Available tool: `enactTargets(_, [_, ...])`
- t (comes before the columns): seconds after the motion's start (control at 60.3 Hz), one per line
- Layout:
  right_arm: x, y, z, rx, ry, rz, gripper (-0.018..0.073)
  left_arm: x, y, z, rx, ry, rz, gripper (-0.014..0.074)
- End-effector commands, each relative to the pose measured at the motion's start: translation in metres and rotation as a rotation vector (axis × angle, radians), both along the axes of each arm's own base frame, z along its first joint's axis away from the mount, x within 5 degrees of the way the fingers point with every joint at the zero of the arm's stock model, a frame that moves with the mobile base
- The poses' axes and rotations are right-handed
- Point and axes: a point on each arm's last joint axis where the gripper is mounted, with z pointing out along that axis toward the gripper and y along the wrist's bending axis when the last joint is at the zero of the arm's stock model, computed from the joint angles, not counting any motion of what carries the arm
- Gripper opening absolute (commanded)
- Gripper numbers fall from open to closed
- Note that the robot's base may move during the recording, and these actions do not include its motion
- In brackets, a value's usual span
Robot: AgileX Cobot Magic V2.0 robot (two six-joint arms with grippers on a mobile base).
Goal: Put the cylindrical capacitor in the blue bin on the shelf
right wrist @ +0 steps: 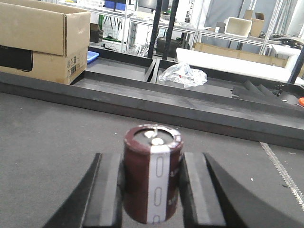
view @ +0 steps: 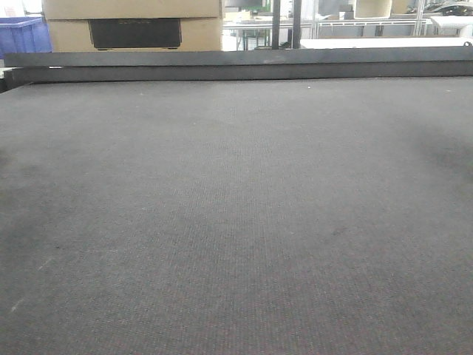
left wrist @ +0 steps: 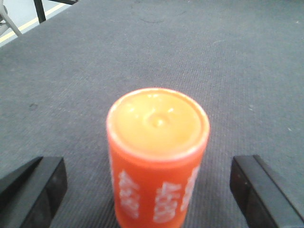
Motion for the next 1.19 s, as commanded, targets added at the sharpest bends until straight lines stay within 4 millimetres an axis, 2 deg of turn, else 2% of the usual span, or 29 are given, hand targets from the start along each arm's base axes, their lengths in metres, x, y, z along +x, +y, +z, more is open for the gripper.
enactTargets(0.0, [-0.002,0.0,0.005,0.001,-0.034,0.002,-0.0162,0.007,0.004,0.0,0.005,-0.03,0.017,0.06])
enactTargets(0.232, [-0.002,0.0,0.005,0.001,-0.034,0.002,-0.0162,0.013,0.019,-0.004,0.002,-0.024,0.058,0.0596])
enactTargets(0.315, [-0.002,0.0,0.005,0.001,-0.034,0.002,-0.0162,0.014,0.02,-0.004,0.002,-0.026,0.06,0.0542])
enactTargets(0.381, [-0.002,0.0,0.005,0.001,-0.034,0.002,-0.0162,0.014,0.02,-0.004,0.001,-0.024,0.06,0.0437])
enactTargets(0.597, [-0.002,0.0,0.005,0.001,-0.029,0.002,-0.0162,0.013,0.02,0.0,-0.002,-0.014,0.056,-0.0106])
enactTargets(0.713, [-0.002,0.0,0.003,0.0,-0.016,0.001,-0.0162,0.011,0.017,0.01,0.012,-0.004,0.024,-0.0109])
enactTargets(0.796, [-0.002,0.0,0.002,-0.001,0.005,0.0,-0.0162,0.006,0.013,0.026,0.042,0.013,-0.027,-0.0109])
enactTargets(0.962, [-0.002,0.0,-0.001,-0.003,0.029,-0.001,-0.0162,-0.013,0.003,0.072,0.047,0.037,-0.073,-0.0111])
enactTargets(1.177, [-0.005,-0.001,-0.004,0.01,0.14,-0.011,-0.0162,-0.06,-0.021,0.15,0.066,-0.016,-0.16,-0.0111])
